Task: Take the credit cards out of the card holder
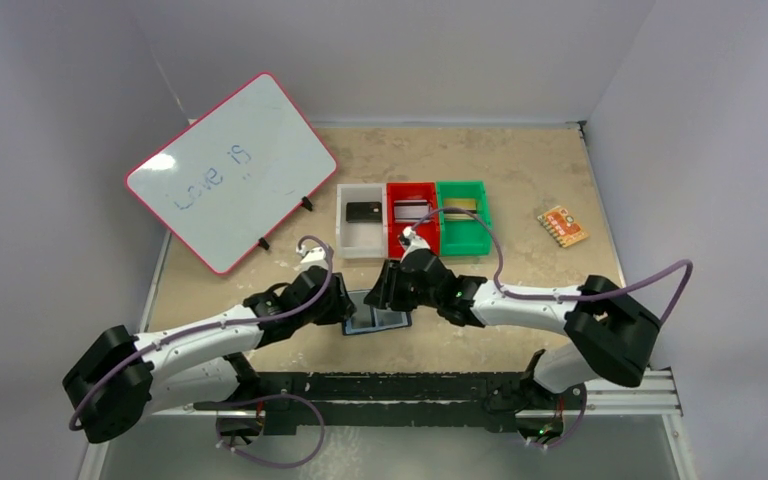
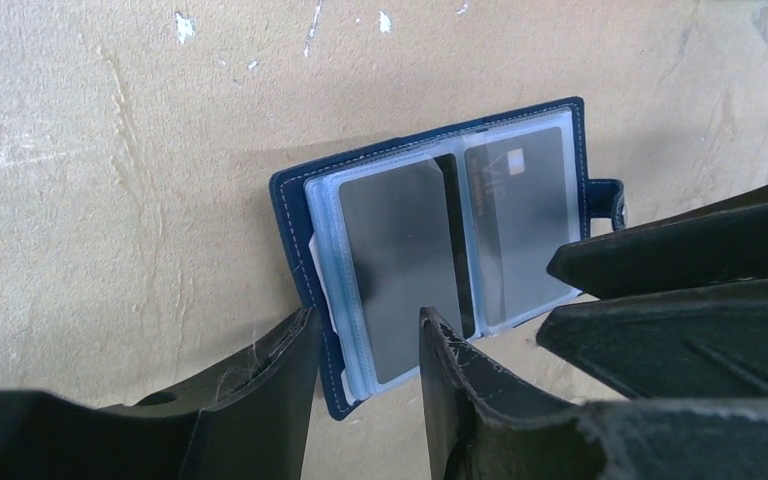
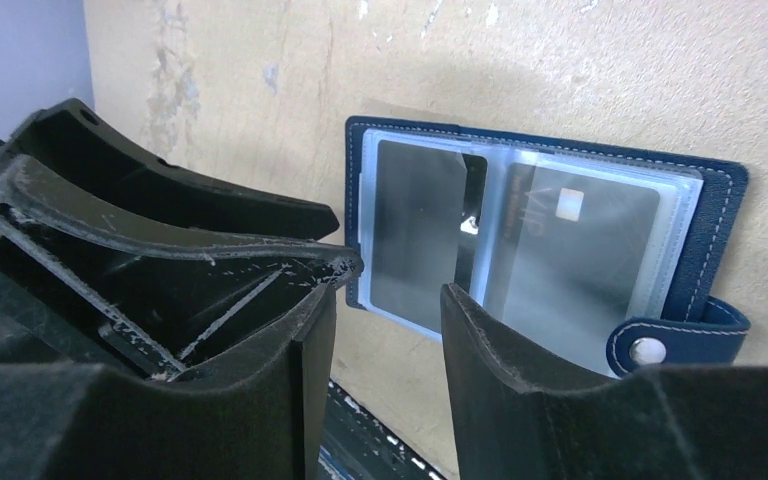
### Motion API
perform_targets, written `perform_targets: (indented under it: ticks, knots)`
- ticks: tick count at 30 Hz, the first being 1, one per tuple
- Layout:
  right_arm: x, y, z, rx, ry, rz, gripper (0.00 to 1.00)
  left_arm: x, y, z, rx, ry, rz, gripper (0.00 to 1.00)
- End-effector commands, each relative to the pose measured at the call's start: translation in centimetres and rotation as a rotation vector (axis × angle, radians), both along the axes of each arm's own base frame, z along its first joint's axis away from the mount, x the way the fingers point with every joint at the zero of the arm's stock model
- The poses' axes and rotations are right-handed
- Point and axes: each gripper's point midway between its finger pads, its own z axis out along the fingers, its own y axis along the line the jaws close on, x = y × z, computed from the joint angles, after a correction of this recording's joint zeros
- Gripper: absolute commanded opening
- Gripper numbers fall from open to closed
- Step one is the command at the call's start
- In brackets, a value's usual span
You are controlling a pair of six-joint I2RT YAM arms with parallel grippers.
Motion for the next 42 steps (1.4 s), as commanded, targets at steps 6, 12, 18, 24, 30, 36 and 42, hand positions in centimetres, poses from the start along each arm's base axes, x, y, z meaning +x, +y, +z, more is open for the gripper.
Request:
perform_targets:
  ticks: [6,12,18,24,30,36,42]
  knots:
    - [0.7,0.9,-1.3,-0.002,0.0,0.036,0.45,0.5,-0.3,-0.6,-0.012,-0.016,0.015,0.38]
    - [0.4,1.1,-2.9,0.004,0.032,0.066,0.45,0.0,-0.2,-1.8,0.016,0.014,-0.007,0.36]
    - [0.3,0.4,-4.9,-0.027,0.078,0.034,0.44,-0.5,-0.2,-2.9,0.042,0.043,-0.031,0.32]
    - [-0.5,0.4,-5.6,0.022,0.11,0.036,0.42,-0.6,-0.5,-3.2,0.054,0.057,-0.056,0.27]
    - [-0.3,0.3,-4.9,0.106,0.114,0.0,0.36,-0.6,-0.5,-3.8,0.079,0.071,-0.068,0.14]
    - [-0.3,0.2,-4.2,0.203,0.124,-0.014,0.26,-0.7,-0.2,-4.1,0.101,0.078,-0.069,0.09]
    - [-0.2,-0.3,-4.3,0.23,0.135,-0.021,0.06,-0.7,0.0,-4.2,0.114,0.08,-0.069,0.06]
